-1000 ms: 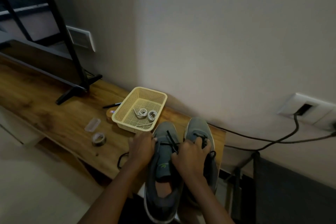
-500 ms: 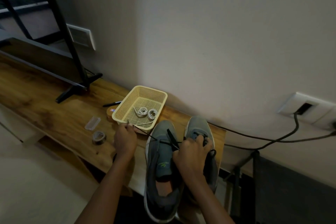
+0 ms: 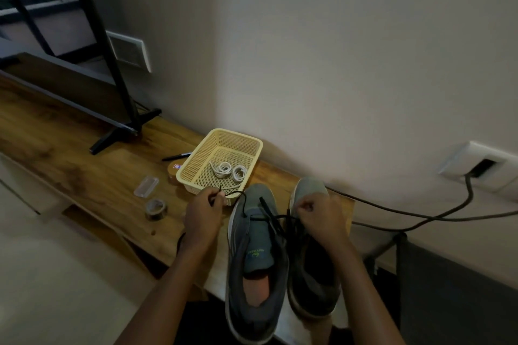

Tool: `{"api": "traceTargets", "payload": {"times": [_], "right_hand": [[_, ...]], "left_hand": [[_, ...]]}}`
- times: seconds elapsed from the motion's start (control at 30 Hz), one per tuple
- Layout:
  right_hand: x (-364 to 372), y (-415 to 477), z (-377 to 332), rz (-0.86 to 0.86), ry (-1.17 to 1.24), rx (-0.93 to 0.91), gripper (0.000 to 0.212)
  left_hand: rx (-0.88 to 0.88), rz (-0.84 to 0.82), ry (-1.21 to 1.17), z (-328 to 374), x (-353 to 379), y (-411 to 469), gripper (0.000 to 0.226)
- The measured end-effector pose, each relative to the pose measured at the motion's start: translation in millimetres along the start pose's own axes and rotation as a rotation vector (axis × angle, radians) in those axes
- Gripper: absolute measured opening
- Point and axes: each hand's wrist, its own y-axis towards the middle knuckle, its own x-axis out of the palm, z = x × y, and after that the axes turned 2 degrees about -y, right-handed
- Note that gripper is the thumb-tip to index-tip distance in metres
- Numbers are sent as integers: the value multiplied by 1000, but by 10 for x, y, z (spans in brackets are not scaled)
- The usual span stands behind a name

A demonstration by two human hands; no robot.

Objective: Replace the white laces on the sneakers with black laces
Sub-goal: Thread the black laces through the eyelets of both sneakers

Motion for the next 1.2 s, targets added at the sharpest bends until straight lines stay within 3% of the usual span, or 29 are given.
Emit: {"api": "traceTargets", "payload": {"times": [0.1,0.33,0.43,0.53,0.63,0.9,1.2], "right_hand": [[81,-53,-143,-57,-253,-111,26],[333,-66,-298,-115,-398,-164,24],[229,-49,-341,-13,2,-117,11],[-164,-121,-392,54,572,-66,19],[-642,-317,-463,96,810,-94,18],[-1683,-851,-907,203,996,-214,18],[-2623,-1500,-1324,269,1120,-430,19]], "left_hand": [[22,-38,23,24,32,-19,15],[39,-33,10,37,45,-53,13],[47,-22,-40,67,29,-75,14],[81,33,-108,189,-83,-163,21],[151,15,-173,452,-267,-222,20],[406,-38,-411,1702,-1117,-455,10],[583,-31,-561,2635,-1735,-781,24]]}}
